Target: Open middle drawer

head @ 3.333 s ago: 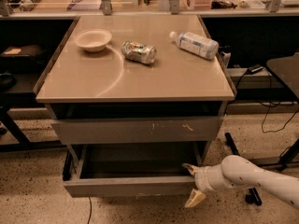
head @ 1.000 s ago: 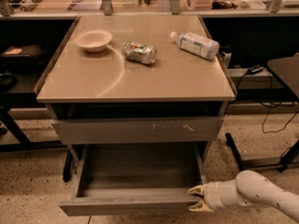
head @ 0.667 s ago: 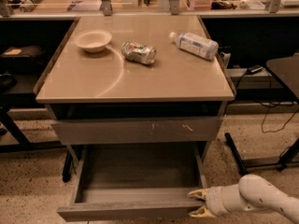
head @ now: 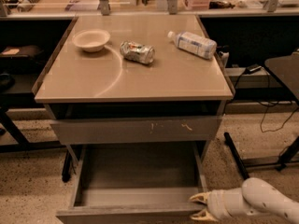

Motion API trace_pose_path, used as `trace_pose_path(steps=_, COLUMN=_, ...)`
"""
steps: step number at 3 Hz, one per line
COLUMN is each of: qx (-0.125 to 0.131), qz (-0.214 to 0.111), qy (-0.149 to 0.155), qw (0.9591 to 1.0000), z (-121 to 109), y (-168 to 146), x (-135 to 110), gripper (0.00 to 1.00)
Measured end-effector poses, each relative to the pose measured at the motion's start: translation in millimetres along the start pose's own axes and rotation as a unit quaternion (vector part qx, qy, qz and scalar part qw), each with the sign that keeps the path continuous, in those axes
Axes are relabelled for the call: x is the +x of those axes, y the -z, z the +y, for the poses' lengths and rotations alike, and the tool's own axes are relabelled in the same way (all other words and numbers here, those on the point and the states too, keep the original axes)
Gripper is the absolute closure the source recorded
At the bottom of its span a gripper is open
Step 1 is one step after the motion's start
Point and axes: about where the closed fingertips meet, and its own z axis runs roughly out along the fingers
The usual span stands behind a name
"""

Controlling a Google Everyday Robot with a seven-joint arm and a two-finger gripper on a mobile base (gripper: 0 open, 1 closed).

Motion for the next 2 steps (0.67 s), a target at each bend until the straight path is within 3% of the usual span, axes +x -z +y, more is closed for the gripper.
trace_pose_path(steps=1, qx=0.000, qz=0.000, qy=0.000, qw=1.0000, z=1.3, y=2.1, x=-5.0, gripper=0.00)
trace_pose_path(steps=2, qx=0.000, qz=0.000, qy=0.000, qw=1.0000, z=1.3, y=2.1, x=-5.0, gripper=0.00)
